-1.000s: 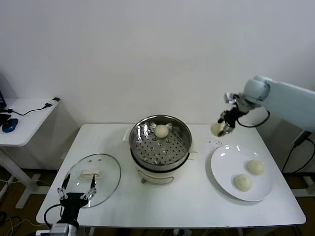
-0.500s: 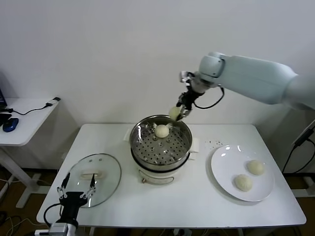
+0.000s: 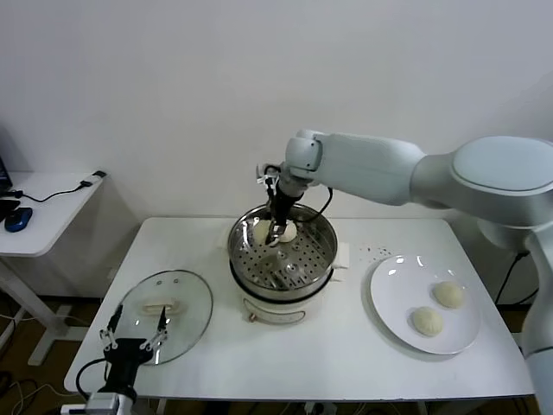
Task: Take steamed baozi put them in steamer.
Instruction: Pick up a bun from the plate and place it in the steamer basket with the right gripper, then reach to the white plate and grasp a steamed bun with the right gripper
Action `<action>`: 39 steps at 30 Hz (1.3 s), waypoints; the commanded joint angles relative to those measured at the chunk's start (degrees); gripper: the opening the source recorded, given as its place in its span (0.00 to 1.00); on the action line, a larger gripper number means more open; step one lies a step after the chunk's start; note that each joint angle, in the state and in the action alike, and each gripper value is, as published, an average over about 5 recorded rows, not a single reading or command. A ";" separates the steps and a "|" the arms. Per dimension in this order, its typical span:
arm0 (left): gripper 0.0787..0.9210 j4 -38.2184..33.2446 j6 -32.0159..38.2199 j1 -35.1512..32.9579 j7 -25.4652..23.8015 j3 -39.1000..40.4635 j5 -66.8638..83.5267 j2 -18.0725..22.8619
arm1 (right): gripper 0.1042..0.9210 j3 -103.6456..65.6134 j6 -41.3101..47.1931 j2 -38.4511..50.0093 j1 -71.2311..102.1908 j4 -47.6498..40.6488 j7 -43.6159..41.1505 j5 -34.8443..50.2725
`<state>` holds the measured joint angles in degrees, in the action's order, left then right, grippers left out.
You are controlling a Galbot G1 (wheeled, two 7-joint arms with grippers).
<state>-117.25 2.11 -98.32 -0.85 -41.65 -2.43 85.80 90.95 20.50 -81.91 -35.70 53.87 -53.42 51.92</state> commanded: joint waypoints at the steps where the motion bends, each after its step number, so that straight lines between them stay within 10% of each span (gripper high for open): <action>1: 0.88 0.33 0.18 -0.19 0.04 -0.05 0.09 -0.07 | 0.61 0.08 0.48 -2.94 4.30 -1.00 0.81 -0.36; 20: 0.88 0.82 0.44 -0.54 0.19 -0.21 0.16 -0.06 | 0.88 -1.20 0.43 3.79 -1.83 3.43 0.12 -1.54; 39: 0.88 0.26 -0.03 -0.73 0.43 0.56 -1.13 0.40 | 0.88 8.90 -5.68 45.39 -17.03 28.92 -8.80 -21.19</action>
<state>-117.06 2.12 -99.04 -0.42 -41.21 -3.34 86.11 96.31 16.61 -57.12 -49.09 71.65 -59.60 42.11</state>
